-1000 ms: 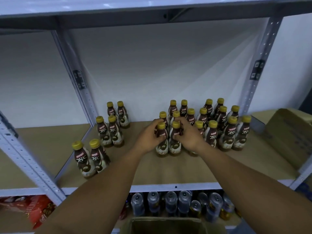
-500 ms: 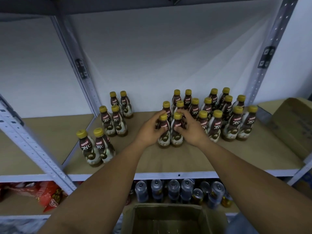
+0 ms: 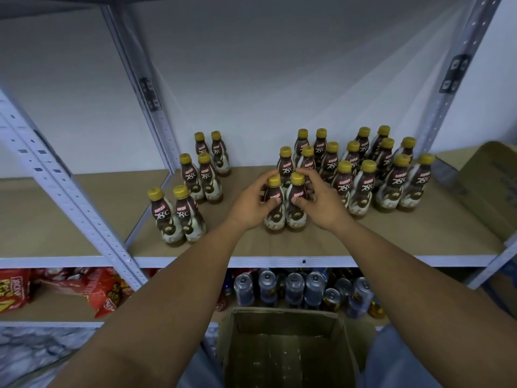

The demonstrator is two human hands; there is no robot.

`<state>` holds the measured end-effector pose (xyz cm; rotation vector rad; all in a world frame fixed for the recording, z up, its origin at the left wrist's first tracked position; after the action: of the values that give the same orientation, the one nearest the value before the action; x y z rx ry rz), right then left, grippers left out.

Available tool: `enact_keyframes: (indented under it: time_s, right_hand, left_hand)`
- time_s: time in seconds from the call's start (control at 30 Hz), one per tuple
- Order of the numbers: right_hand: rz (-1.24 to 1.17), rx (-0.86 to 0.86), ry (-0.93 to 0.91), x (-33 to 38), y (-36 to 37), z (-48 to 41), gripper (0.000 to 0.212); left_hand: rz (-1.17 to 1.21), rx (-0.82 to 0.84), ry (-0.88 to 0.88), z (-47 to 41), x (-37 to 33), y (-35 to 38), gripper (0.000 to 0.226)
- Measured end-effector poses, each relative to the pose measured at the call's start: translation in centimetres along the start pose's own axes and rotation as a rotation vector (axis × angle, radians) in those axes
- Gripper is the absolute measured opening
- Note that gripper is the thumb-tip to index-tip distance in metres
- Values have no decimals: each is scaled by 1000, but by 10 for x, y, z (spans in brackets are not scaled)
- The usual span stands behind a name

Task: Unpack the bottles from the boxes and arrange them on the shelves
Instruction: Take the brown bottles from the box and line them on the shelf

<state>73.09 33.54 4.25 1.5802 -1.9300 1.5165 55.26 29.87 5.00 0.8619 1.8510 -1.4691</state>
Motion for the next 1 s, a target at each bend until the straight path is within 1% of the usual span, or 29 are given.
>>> enact_keyframes:
  time_s: [0.33, 0.67, 1.0]
  right_hand:
    - [-12, 0, 8, 13, 2, 22, 65]
    - [30, -11, 24, 20, 4, 34, 67]
    - [50, -22, 14, 25, 4, 41, 66]
  left_hand:
    - [-21, -13, 0, 28, -6, -5, 64]
    - [-48, 19, -8, 44, -8, -5, 65]
    - [-55, -37, -18, 48, -2, -4, 65]
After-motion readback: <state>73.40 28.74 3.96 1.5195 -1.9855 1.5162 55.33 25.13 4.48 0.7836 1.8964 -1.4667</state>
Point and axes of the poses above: each hand's wrist, its own z-axis away from the middle knuckle, its own y-axis out of the palm, x = y × z, the point moved 7 cm from there along -z, towards the middle knuckle, and after that the axes turned 10 degrees about -y, right-handed, at the moved point
